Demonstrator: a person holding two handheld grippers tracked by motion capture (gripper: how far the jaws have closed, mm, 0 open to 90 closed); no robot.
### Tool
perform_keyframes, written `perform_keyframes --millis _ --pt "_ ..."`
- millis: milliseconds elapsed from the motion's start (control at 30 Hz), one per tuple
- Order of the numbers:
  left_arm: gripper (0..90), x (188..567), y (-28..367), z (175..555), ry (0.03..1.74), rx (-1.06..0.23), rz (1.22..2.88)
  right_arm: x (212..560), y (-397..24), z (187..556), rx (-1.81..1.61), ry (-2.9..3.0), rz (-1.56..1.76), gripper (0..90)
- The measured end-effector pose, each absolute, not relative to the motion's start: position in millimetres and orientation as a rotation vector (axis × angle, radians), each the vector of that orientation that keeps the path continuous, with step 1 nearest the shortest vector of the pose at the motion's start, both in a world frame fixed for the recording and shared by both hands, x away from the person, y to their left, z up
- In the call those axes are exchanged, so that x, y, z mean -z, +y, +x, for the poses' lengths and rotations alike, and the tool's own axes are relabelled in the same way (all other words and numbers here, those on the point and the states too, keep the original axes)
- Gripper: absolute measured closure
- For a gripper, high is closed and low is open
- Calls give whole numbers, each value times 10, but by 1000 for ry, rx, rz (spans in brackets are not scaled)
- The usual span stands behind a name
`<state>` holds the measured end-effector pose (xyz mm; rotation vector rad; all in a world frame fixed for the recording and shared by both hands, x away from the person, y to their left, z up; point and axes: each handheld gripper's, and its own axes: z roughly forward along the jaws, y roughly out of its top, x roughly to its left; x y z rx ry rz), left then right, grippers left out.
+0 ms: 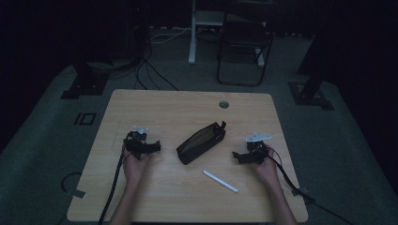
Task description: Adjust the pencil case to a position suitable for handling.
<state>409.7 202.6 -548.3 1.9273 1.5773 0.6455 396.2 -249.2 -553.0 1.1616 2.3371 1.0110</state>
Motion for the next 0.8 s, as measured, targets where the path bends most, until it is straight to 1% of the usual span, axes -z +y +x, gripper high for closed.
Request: perform_keyframes --millis 100,133,167,200,300,333,400,467,500,533,600,667,800 --pt "37 5464 2022 4086 1593 -639 1930 5530 -2493 3962 -1011 2337 1161 122" --pt "79 5464 2022 4086 1593 -639 1930 5530 -2493 3962 -1011 2337 1161 122" --pt "196 5409 1988 4039 1610 -632 1937 5530 -2493 3962 -1011 2337 1162 122" --pt "214 5409 1988 4039 1610 -632 1937 5530 -2493 3962 -1011 2337 1162 122" --pt "222 5391 1951 3988 1569 -603 1978 5531 -2483 3937 -1008 2329 1171 122" --pt "264 5381 1945 3975 1552 -597 1986 5531 -2481 3931 -1011 2334 1163 122" --pt "394 5371 1938 3960 1534 -590 1995 5531 -2477 3921 -1013 2338 1159 132" --pt "452 5365 1906 3920 1493 -578 2011 5527 -2483 3905 -1016 2322 1168 188" --pt "479 5365 1906 3920 1493 -578 2011 5527 -2483 3905 -1016 2322 1168 188" --pt "501 5359 1899 3910 1485 -570 2016 5514 -2499 3886 -1017 2300 1188 276" --pt "516 5348 1892 3892 1457 -509 2014 5505 -2513 3876 -1014 2287 1199 338" --pt "520 5336 1883 3877 1440 -485 2012 5488 -2521 3866 -1009 2275 1229 410" --pt "519 5301 1860 3833 1394 -480 2007 5450 -2509 3840 -1025 2267 1254 443"
